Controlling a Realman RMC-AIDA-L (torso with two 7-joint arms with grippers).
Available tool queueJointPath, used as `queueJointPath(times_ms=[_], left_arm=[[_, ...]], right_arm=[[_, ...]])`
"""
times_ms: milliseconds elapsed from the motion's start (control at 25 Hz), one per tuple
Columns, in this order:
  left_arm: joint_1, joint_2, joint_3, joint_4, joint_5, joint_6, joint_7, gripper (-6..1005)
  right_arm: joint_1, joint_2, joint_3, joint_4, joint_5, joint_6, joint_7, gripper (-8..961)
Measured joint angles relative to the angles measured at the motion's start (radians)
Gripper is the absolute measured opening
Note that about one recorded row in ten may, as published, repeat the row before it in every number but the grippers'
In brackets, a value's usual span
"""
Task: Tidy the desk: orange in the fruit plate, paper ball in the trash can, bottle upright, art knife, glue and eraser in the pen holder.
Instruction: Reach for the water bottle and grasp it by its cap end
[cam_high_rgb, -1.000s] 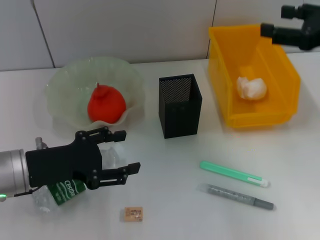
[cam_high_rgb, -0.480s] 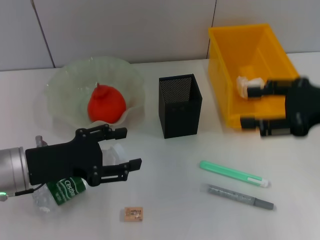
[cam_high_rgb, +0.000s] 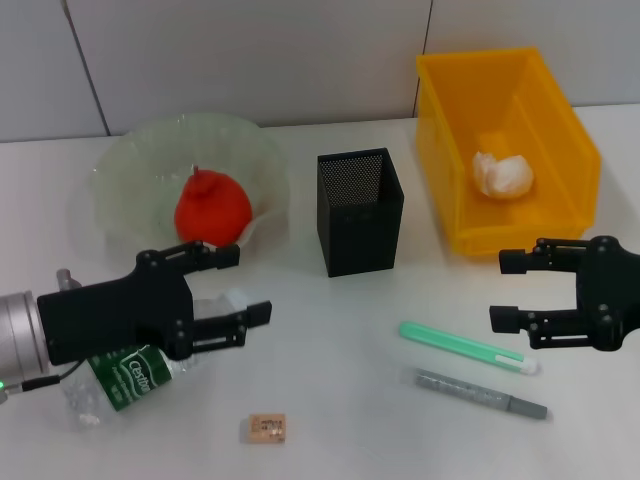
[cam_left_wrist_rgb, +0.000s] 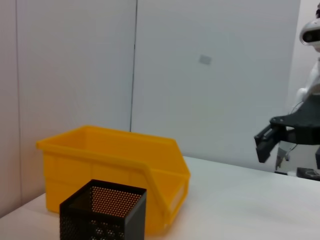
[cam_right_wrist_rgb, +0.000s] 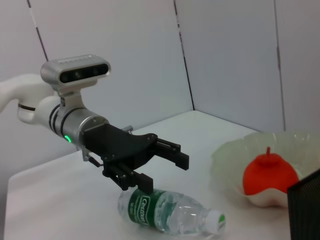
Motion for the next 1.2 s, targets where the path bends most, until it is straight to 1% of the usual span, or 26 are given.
queueJointPath(times_ms=[280, 480, 680, 880, 1000, 1080, 1120, 1160, 1200], left_arm=[[0.005, 0.0, 0.009, -0.004, -0.1, -0.027, 0.001, 805], [0.008, 0.0, 0.01, -0.006, -0.111, -0.039, 0.001, 805], [0.008, 0.002, 0.038, 0.005, -0.103, -0.055, -0.016, 805], [0.009, 0.006, 0.056, 0.046, -0.044, -0.086, -0.064, 805], [0.008, 0.003, 0.063, 0.111, 0.04, -0.141, -0.146, 804], [0.007, 0.003, 0.063, 0.12, 0.047, -0.146, -0.158, 803], [0.004, 0.004, 0.063, 0.156, 0.069, -0.152, -0.211, 802], [0.004, 0.004, 0.063, 0.156, 0.069, -0.152, -0.211, 801], [0.002, 0.005, 0.064, 0.183, 0.082, -0.15, -0.241, 801]], right_arm=[[-0.004, 0.002, 0.011, -0.066, 0.027, 0.013, -0.045, 764], [-0.011, 0.0, 0.02, -0.117, 0.107, 0.004, -0.077, 764], [-0.006, 0.002, 0.036, -0.14, 0.118, 0.007, -0.078, 764], [0.005, -0.002, 0.039, -0.172, 0.126, 0.034, -0.074, 764], [0.006, -0.001, 0.039, -0.191, 0.127, 0.057, -0.083, 764], [0.005, -0.001, 0.039, -0.203, 0.127, 0.065, -0.088, 764], [0.005, -0.001, 0.039, -0.216, 0.127, 0.073, -0.096, 764], [0.005, -0.001, 0.04, -0.226, 0.127, 0.079, -0.103, 764], [0.005, -0.001, 0.04, -0.239, 0.127, 0.086, -0.111, 763]])
